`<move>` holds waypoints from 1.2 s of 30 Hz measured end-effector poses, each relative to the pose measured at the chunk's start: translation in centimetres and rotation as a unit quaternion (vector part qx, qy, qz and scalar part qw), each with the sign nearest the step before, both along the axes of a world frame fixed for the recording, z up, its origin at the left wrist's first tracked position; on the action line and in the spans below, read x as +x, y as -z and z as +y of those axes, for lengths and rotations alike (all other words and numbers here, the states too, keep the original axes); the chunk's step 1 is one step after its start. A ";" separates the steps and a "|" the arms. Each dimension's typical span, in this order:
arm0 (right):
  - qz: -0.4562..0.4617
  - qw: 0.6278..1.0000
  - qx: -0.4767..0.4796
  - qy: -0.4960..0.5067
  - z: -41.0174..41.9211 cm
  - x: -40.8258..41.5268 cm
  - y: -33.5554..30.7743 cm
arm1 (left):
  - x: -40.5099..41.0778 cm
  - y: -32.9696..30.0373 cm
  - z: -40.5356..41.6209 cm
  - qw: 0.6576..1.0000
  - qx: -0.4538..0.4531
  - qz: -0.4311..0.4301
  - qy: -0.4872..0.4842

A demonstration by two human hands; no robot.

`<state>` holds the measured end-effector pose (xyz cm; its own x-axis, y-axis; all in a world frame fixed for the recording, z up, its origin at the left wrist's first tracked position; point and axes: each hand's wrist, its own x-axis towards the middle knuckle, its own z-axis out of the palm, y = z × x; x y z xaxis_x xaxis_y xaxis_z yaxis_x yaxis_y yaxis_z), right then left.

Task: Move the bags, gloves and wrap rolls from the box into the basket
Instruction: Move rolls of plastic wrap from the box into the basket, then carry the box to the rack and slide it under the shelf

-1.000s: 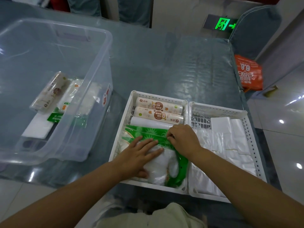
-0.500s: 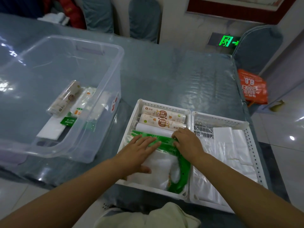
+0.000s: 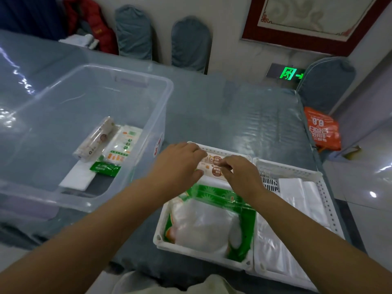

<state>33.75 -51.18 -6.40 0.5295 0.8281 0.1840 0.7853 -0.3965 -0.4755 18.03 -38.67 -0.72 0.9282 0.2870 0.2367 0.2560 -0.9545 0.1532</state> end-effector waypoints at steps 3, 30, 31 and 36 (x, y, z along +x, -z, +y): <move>-0.011 1.000 0.021 0.009 2.9 -1.4 -2.4 | -2.0 -3.1 3.0 1.000 0.005 -0.008 -0.012; 0.134 0.946 0.053 0.291 21.6 -16.2 -6.3 | -21.7 -1.3 35.8 0.959 -0.115 0.030 -0.256; 0.138 0.944 0.059 0.295 21.7 -16.3 -6.3 | -21.8 -1.4 35.7 0.957 -0.131 0.019 -0.258; 0.150 0.925 0.097 0.337 20.7 -16.3 -7.6 | -21.2 -3.1 35.6 0.949 -0.190 -0.043 -0.249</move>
<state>17.44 -30.53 1.21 0.9643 0.2591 0.0553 0.2126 -0.6323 -0.7450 -3.14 -3.10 2.36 0.6375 0.7643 0.0975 0.6313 -0.5906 0.5027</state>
